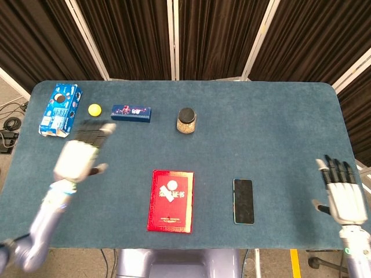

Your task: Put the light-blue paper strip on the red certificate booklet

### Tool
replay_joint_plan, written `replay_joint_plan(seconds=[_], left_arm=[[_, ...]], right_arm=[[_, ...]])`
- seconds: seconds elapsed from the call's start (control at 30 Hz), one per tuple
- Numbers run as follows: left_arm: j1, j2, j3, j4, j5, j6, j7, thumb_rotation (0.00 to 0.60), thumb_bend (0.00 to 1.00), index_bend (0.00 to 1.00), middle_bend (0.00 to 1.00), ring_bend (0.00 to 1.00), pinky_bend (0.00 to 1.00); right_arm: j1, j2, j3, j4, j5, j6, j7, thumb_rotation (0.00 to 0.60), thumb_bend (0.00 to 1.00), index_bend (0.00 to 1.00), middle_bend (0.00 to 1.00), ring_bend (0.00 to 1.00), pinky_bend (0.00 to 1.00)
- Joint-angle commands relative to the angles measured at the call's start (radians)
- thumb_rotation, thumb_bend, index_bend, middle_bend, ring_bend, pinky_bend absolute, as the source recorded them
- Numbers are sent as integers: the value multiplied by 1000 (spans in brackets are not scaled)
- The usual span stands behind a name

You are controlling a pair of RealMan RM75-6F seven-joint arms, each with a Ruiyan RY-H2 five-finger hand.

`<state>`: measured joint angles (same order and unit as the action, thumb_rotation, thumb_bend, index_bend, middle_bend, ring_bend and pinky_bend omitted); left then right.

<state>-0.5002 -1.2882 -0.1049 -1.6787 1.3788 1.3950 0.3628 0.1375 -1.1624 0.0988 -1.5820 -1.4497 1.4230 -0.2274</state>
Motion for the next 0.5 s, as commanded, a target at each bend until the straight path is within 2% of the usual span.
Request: replay_joint_plan(seconds=[0.03,0.17,0.37,0.5], left_arm=[[132,78,12,-116,-93,124,33,600,0,0,0,0,0],[181,109,18,-164,-124,152,30,600,0,0,0,0,0],[205,139,18,-185,-135,140,15,600,0,0,0,0,0],[206,143,13,-181,-135,127,11,600,0,0,0,0,0]], right_arm=[[65,-3,-9,-17,-17,-101,-25,600,164,84,0,0,0],[147,7,-5,-41,-29,-222,-29,600,376,107,0,0,0],[311,5,21,-120,-38,-444,8,600,598,171,0,0,0],[382,-8,36,-147,-30,-529,9,600,713,211,0,0,0]])
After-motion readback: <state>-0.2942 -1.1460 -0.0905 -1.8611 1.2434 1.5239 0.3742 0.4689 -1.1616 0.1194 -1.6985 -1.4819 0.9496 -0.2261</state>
